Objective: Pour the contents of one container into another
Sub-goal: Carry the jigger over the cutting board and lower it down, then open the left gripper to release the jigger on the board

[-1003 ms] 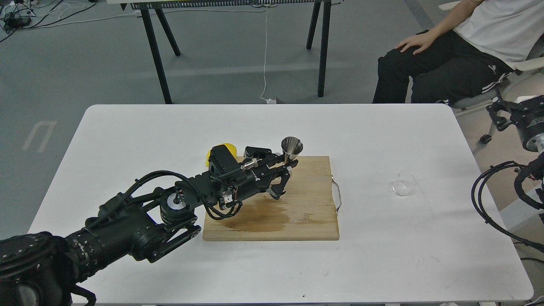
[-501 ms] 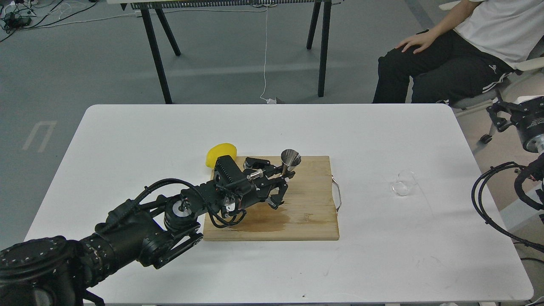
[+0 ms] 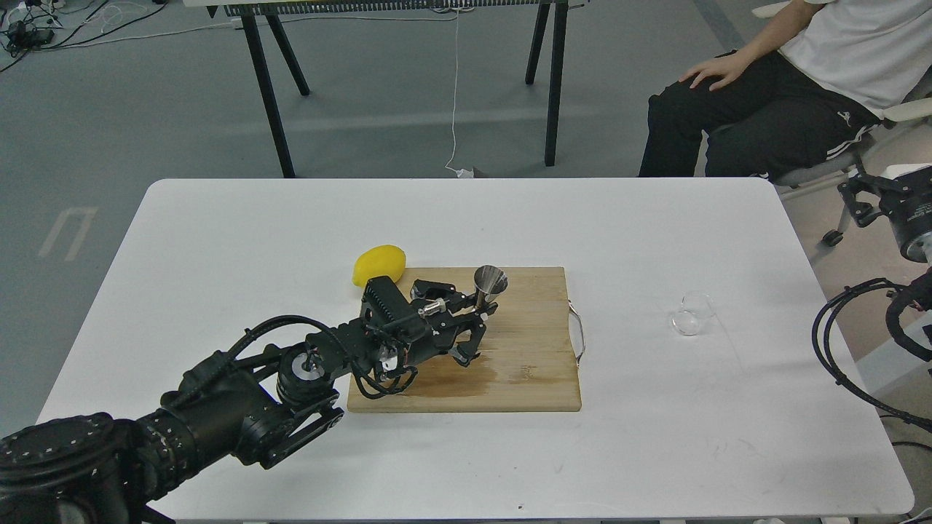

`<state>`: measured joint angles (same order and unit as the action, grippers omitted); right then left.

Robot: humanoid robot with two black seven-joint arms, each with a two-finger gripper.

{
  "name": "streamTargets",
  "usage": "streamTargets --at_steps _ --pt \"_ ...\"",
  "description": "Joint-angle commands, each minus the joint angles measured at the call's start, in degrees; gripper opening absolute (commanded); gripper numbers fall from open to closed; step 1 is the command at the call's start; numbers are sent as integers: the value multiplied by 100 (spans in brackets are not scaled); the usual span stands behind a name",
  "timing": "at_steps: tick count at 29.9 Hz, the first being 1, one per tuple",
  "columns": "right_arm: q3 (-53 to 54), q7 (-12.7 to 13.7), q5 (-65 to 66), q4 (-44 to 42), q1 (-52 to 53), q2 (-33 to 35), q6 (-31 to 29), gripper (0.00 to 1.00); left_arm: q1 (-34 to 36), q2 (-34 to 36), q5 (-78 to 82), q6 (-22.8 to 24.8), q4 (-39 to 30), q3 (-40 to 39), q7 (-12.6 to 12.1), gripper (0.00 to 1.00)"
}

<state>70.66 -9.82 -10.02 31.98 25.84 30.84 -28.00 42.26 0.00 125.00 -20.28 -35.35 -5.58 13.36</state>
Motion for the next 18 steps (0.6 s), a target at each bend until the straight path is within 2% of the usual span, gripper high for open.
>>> streamTargets --at_steps 1,13,18 --pt "0 -2 0 2 0 1 0 100 -8 0 0 -2 -7 -14 0 35" --pt "0 6 0 2 0 1 0 100 -34 0 0 -11 -42 -22 9 38" --pt "0 6 0 2 0 1 0 100 -43 0 0 -28 -68 -31 17 51"
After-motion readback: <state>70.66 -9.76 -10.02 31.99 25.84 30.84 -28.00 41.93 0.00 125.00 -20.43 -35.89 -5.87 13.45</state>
